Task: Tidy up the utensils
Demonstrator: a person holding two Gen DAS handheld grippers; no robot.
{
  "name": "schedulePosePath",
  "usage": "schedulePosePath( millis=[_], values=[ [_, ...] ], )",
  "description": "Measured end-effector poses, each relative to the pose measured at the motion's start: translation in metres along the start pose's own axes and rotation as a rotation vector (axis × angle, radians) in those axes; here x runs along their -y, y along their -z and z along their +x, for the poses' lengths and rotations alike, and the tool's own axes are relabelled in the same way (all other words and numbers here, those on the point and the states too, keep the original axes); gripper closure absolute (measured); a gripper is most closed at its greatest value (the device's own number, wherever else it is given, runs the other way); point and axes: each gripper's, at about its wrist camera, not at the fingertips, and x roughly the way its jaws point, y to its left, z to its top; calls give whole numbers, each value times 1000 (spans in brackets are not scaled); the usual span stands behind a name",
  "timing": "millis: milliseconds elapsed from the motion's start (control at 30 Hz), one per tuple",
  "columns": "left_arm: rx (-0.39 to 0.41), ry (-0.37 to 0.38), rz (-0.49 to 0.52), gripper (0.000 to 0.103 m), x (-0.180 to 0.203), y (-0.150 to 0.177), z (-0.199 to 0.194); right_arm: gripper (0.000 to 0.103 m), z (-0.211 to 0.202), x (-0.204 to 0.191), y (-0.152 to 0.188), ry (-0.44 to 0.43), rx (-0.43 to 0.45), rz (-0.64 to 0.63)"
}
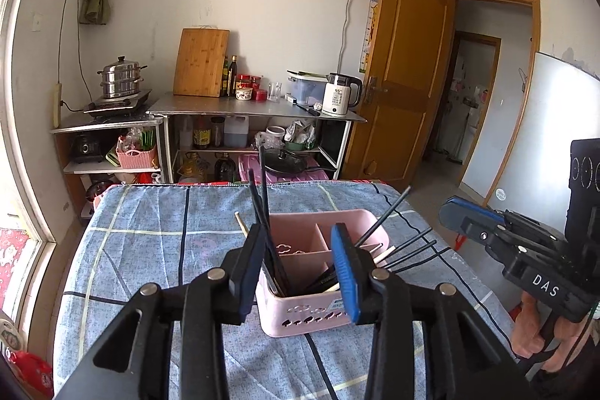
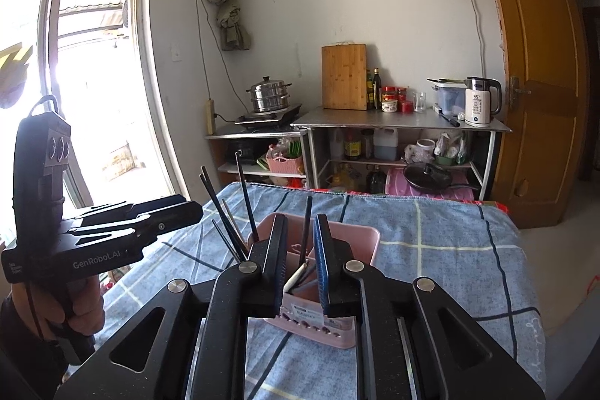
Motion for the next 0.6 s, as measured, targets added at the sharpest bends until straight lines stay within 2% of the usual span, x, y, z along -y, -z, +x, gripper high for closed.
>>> schedulePosePath(
  millis=[167, 300, 600],
  values=[
    [19, 6, -2, 60, 6, 15, -17, 79, -17, -7, 13, 3, 8, -17],
    [36, 11, -3, 56, 12, 32, -31, 78, -30, -11, 29, 17, 9, -26],
    [29, 6, 19, 55, 31, 82, -47, 78, -54, -21, 69, 31, 1, -26]
  ],
)
